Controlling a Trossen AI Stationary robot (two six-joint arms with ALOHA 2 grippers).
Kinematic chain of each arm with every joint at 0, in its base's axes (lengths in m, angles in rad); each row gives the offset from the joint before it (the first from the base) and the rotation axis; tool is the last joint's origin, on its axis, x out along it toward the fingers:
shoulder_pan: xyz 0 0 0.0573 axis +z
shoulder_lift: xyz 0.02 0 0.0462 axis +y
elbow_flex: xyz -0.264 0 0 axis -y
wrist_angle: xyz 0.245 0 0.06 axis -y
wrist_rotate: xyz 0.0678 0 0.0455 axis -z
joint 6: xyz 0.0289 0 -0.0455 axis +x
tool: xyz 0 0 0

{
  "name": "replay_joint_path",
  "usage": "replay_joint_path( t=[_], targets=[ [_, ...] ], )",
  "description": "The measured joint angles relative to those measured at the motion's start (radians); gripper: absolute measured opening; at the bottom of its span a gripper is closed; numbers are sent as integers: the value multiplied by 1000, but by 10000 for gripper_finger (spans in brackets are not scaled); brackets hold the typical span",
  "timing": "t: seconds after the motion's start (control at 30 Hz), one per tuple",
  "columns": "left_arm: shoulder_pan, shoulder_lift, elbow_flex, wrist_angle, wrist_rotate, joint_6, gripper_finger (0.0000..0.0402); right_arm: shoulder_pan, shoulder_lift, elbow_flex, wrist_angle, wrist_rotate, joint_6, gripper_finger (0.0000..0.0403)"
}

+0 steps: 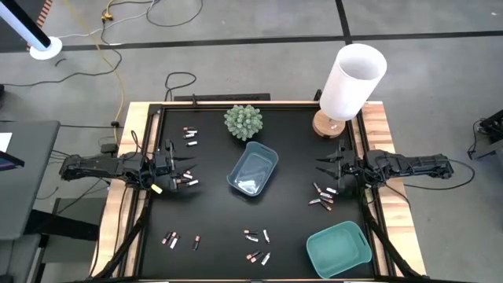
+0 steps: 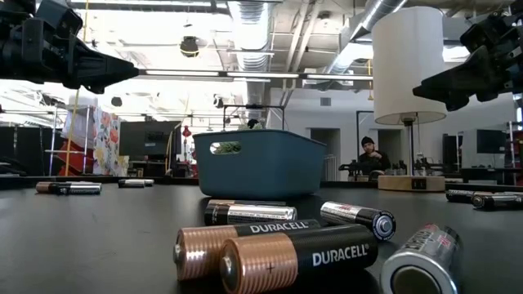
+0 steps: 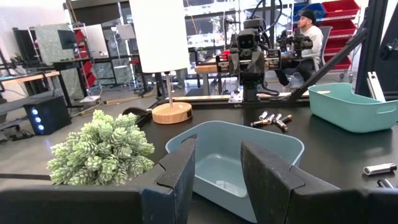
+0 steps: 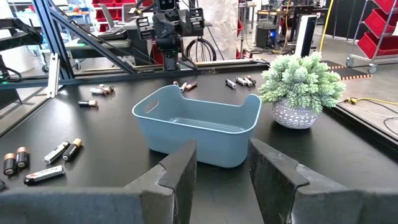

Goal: Sort batteries

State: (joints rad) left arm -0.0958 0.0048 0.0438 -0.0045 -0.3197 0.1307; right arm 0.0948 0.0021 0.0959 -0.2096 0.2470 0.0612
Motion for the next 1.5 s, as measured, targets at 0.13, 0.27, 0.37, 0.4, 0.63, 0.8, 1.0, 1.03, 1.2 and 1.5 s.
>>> replay_joint_path(
  t=[0.13, 0.27, 0.37, 0.4, 0.63, 0.8, 1.0, 1.03, 1.2, 1.5],
  targets=[
    [0, 0, 0, 0, 0, 0, 125, 0, 0, 0, 0, 0, 0, 161],
    [0, 0, 0, 0, 0, 0, 125, 0, 0, 0, 0, 0, 0, 161],
    [0, 0, 0, 0, 0, 0, 125, 0, 0, 0, 0, 0, 0, 161],
    [0, 0, 0, 0, 0, 0, 125, 0, 0, 0, 0, 0, 0, 161],
    [0, 0, 0, 0, 0, 0, 125, -6, 0, 0, 2, 0, -5, 161],
    [0, 0, 0, 0, 0, 0, 125, -6, 0, 0, 24, 0, 76, 161],
    [0, 0, 0, 0, 0, 0, 125, -8, 0, 0, 99, 0, 65, 161],
    [0, 0, 0, 0, 0, 0, 125, -8, 0, 0, 109, 0, 64, 161],
    [0, 0, 0, 0, 0, 0, 125, -8, 0, 0, 122, 0, 64, 161],
    [0, 0, 0, 1, 0, 0, 125, -8, 0, 0, 86, 0, 62, 161]
  ],
)
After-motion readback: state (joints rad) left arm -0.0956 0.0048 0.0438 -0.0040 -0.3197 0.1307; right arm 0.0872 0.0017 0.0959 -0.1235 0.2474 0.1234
